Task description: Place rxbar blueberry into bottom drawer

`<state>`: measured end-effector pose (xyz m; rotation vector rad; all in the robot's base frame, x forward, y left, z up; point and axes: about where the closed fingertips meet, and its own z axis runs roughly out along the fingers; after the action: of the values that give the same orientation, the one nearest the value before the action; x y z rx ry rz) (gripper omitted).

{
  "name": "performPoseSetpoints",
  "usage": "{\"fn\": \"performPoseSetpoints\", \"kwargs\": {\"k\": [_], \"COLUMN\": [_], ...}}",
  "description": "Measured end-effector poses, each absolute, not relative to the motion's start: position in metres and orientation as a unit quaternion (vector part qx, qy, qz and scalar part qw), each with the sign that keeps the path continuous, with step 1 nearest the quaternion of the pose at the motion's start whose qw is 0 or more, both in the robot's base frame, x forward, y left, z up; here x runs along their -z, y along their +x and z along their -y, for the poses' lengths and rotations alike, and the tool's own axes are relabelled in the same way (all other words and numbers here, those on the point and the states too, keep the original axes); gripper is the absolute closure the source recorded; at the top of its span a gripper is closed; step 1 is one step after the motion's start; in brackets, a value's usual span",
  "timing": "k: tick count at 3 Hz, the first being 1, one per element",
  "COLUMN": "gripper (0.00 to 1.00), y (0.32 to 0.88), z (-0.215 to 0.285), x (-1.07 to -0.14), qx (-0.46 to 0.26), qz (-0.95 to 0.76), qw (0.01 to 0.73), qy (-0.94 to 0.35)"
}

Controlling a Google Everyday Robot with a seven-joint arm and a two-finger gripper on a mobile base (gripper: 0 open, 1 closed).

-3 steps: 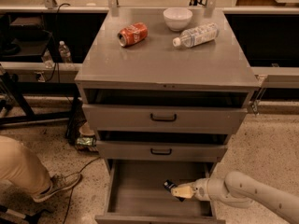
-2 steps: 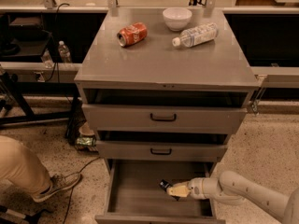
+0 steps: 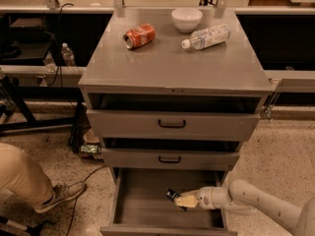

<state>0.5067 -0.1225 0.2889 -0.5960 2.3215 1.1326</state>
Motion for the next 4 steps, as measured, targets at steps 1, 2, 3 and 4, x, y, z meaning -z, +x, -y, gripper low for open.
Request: {"fn": "performPoseSetpoints", "kwargs": {"k": [1,2,3,4], "gripper": [1.00,1.00,1.00,1.00], "y": [0.518,0.533,0.542,0.551], "z": [0.109,0.095,0.078,0.070], "x": [-0.283,-0.272,-0.259,-0.244], "qx": [-0.429,-0.428,-0.406,-0.382], "qz": [-0.820,-0.798,-0.787,-0.788], "qw": [0.268,0.291,0.316,0.337], "qy": [-0.268,-0.308,-0.339,-0.347]}}
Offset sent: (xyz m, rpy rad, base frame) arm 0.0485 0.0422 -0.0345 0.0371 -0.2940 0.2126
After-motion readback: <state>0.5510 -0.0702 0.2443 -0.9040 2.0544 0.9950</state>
